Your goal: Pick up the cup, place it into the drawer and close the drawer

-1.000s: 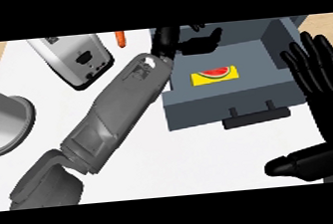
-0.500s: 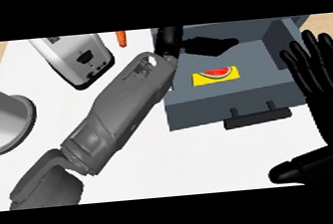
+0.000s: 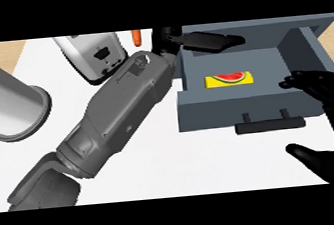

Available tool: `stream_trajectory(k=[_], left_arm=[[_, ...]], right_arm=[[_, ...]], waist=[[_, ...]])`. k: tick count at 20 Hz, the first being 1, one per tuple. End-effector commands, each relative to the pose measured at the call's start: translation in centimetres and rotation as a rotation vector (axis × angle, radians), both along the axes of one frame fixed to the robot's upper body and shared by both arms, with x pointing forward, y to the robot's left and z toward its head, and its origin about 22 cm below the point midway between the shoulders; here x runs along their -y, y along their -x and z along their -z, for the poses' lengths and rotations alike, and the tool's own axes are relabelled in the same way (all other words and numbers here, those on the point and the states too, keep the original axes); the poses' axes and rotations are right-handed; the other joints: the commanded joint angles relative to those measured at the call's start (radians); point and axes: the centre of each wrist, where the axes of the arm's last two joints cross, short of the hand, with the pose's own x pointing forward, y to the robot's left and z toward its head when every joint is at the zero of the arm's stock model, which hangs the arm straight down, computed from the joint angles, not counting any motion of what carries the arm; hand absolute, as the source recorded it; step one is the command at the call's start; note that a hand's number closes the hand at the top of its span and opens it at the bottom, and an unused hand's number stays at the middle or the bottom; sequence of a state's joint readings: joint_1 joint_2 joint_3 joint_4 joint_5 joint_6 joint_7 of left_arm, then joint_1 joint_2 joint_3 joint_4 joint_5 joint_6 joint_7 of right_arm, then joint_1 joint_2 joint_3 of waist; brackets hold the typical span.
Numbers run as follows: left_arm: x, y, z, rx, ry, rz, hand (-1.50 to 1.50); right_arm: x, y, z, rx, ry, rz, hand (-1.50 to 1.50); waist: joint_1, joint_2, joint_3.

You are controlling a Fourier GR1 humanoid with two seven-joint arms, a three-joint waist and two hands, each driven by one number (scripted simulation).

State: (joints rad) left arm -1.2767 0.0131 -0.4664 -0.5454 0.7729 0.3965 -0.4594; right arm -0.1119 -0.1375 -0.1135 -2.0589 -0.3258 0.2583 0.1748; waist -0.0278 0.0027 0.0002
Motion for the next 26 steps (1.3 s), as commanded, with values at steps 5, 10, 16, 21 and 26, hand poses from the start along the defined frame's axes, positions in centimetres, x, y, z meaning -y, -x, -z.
stream_trajectory(k=[5,10,16,21,26], left_arm=[[-6.6,-0.3,0.7,-0.045,0.097,-0.060,-1.50],[-10.0,2.1,1.6,-0.057,0.117,-0.114,-1.50],[-16.6,5.8,3.3,-0.095,0.141,-0.114,-1.50],[-20.7,9.8,6.5,-0.113,0.155,-0.150,-1.50],[-23.1,10.1,6.6,-0.118,0.175,-0.148,-1.50]], right_arm=[[0.8,2.1,-1.3,0.028,0.270,-0.021,1.50],[1.5,3.2,-0.2,-0.010,0.366,-0.015,1.50],[0.5,0.6,1.1,-0.049,0.451,0.030,1.50],[1.0,0.4,3.7,-0.060,0.553,0.036,1.50],[-1.3,-0.5,3.5,0.073,0.877,0.007,1.50]], waist=[[0.054,-0.016,-0.002],[0.056,-0.017,0.000],[0.065,-0.010,0.000],[0.056,-0.007,0.000],[0.058,-0.005,0.000]])
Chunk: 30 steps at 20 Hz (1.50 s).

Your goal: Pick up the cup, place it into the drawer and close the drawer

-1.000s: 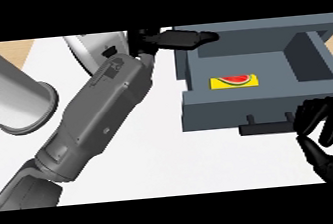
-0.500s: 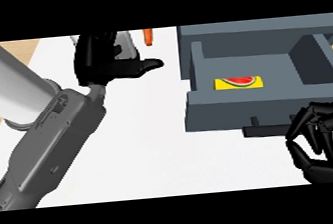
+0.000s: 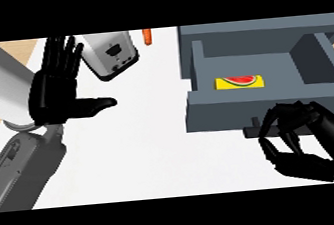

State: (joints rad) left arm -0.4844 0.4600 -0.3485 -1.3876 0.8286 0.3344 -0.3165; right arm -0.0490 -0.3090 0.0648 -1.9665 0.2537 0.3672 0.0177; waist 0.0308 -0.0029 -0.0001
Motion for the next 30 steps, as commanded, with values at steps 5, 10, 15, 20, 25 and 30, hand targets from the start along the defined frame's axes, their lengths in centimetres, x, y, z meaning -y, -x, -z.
stream_trajectory(k=[5,10,15,20,25,30], left_arm=[[-5.3,2.5,1.2,-0.005,-0.018,-0.001,-1.50],[-8.3,3.4,3.1,0.001,0.010,-0.041,-1.50],[-8.4,6.6,3.2,-0.012,0.001,-0.021,-1.50],[-11.3,7.0,5.5,-0.002,0.008,-0.021,-1.50],[-11.4,8.5,5.3,-0.003,0.013,-0.010,-1.50],[-11.9,6.8,5.0,0.001,0.007,-0.012,-1.50]], right_arm=[[-2.8,-3.4,4.8,0.074,0.334,-0.016,1.50],[-4.2,-5.4,8.5,0.048,0.365,-0.007,-1.50],[-4.4,-8.7,10.1,-0.001,0.453,0.017,-1.50],[-4.7,-9.7,12.1,-0.047,0.490,-0.004,-1.50],[-4.6,-14.0,13.1,-0.066,0.447,0.027,-1.50],[-2.1,-15.3,14.3,-0.097,0.397,0.002,-1.50]], waist=[[0.001,0.006,0.000],[-0.017,0.006,0.000],[-0.009,0.005,0.001],[-0.022,0.004,0.000],[-0.003,0.008,0.001],[-0.006,0.011,0.001]])
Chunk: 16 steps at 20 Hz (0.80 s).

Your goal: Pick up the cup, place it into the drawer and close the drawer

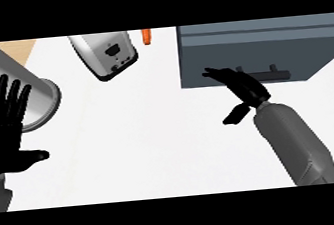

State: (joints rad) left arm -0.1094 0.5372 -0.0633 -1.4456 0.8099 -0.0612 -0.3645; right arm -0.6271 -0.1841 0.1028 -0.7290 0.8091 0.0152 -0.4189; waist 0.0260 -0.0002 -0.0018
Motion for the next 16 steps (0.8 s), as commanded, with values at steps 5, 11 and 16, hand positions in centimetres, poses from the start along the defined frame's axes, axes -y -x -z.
stream_trajectory(k=[5,11,16], left_arm=[[-0.1,0.6,0.2,0.000,0.016,0.038,-1.50],[-1.4,0.0,-0.1,0.015,0.008,0.049,-1.50],[0.5,-0.9,0.2,0.019,0.001,0.058,-1.50]], right_arm=[[2.9,-3.4,-1.0,-0.070,-0.006,0.051,-1.50],[5.5,-4.7,-3.4,-0.055,-0.015,0.074,-1.50],[6.7,-5.7,-5.6,-0.056,-0.023,0.085,-1.50]], waist=[[0.023,0.016,0.004],[0.045,0.029,0.004],[0.052,0.036,0.005]])
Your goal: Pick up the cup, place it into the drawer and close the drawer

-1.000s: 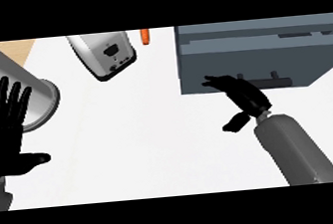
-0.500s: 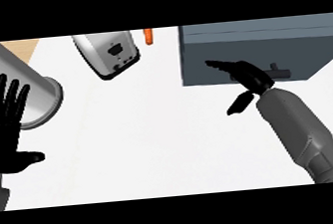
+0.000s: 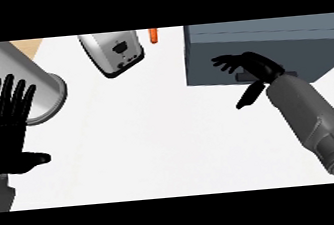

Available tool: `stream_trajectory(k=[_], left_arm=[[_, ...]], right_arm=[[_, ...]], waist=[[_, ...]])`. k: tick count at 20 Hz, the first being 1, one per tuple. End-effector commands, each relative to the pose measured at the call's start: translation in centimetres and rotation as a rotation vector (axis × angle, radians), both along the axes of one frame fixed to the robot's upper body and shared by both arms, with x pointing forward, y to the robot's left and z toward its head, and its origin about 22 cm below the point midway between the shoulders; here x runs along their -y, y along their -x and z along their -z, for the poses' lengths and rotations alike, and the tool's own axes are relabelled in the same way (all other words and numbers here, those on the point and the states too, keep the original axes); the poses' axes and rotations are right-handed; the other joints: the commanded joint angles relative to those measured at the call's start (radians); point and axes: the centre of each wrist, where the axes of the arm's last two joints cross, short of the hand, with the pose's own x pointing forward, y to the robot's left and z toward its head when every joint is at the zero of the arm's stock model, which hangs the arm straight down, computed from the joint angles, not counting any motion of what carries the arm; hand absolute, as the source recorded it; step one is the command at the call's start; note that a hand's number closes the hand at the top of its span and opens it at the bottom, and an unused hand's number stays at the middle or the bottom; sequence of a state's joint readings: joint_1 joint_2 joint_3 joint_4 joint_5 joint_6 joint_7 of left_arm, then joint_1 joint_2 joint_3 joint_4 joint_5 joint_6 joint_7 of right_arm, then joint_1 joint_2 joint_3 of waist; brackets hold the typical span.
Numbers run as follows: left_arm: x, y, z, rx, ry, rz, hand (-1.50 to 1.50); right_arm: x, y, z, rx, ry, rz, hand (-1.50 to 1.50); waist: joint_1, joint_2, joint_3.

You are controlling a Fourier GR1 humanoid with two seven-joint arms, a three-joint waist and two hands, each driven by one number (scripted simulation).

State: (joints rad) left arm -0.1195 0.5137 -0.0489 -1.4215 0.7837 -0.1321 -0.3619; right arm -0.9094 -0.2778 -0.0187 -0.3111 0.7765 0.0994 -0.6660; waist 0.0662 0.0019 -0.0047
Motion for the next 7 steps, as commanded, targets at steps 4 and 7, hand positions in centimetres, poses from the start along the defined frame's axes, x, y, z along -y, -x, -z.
stream_trajectory(k=[4,7], left_arm=[[0.2,-0.7,0.4,0.009,0.001,0.010,-1.50],[0.2,-0.7,0.0,-0.006,-0.021,0.019,-1.50]], right_arm=[[3.1,-1.5,-3.5,0.007,0.052,0.157,-1.50],[3.2,-1.3,-3.1,-0.008,0.044,0.162,-1.50]], waist=[[0.020,0.041,0.007],[0.022,0.037,0.008]])
